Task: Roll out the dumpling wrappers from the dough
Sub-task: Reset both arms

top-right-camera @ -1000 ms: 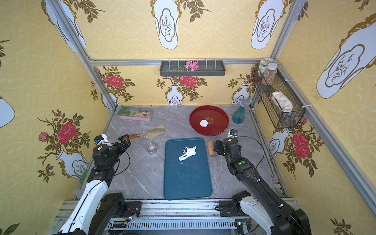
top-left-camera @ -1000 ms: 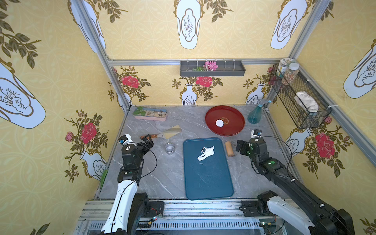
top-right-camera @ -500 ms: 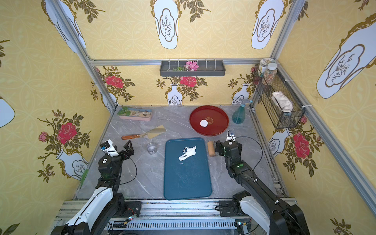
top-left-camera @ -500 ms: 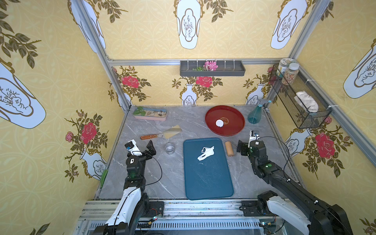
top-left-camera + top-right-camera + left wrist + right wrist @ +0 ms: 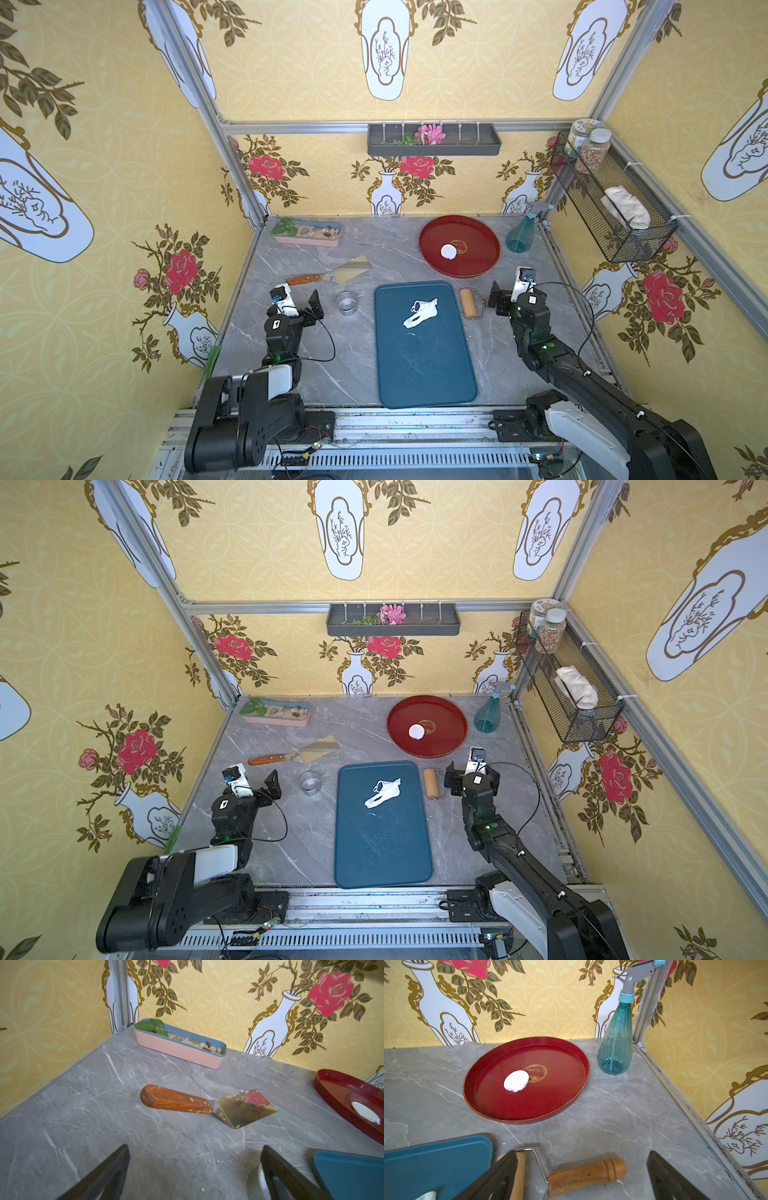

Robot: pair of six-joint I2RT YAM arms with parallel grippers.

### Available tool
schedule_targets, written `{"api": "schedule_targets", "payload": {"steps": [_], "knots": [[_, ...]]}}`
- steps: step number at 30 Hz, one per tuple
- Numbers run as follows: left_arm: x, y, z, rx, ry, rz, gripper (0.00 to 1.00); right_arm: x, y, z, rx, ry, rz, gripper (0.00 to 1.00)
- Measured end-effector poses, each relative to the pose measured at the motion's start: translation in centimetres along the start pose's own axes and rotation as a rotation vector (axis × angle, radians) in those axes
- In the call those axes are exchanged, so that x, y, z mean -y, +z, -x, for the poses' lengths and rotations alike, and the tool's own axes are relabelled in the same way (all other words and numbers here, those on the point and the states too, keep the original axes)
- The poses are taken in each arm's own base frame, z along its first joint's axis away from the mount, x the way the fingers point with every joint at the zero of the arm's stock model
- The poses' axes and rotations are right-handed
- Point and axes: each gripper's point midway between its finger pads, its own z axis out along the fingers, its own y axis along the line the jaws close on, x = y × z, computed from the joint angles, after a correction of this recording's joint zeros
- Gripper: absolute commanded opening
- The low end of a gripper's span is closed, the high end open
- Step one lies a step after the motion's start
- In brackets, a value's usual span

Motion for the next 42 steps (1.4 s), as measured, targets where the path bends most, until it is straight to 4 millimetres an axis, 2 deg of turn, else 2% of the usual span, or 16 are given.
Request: {"api": "schedule_targets", "payload": {"steps": [2,5,16,18,23,26,30,33,42], "knots": [[0.0,0.2,0.0,-0.003,0.000,0.001,1.00,0.2,0.1,-0.2,-0.002,-0.003,-0.005,0.97],[0.2,0.4,1.3,0.037,0.002,-0.006,1.00,0.2,0.5,-0.5,-0.007,-0.011,-0.003,0.97],[0.3,0.3,1.4,0.046,0.003,-0.009,1.00,1.7,3.4,-3.7,-0.117,-0.034,-0.027,0.97],[0.3,0.3,1.4,0.047,0.003,-0.009,1.00,2.2,3.8,-4.6,-0.125,-0.034,-0.040,0.97],[0.3,0.3,1.4,0.047,0.003,-0.009,1.00,2.4,4.6,-8.6,-0.182,-0.050,-0.045,0.97],[0.3,0.3,1.4,0.047,0.003,-0.009,1.00,2.5,5.3,-9.9,-0.184,-0.054,-0.045,0.97],[0.3,0.3,1.4,0.047,0.003,-0.009,1.00,3.8,5.8,-8.5,-0.128,-0.006,-0.079,0.97],[0.3,0.3,1.4,0.047,0.003,-0.009,1.00,3.5,5.8,-7.9,-0.107,0.005,-0.060,0.97],[0.3,0.3,1.4,0.048,0.003,-0.009,1.00,3.5,5.8,-7.8,-0.103,0.006,-0.059,0.97]]}}
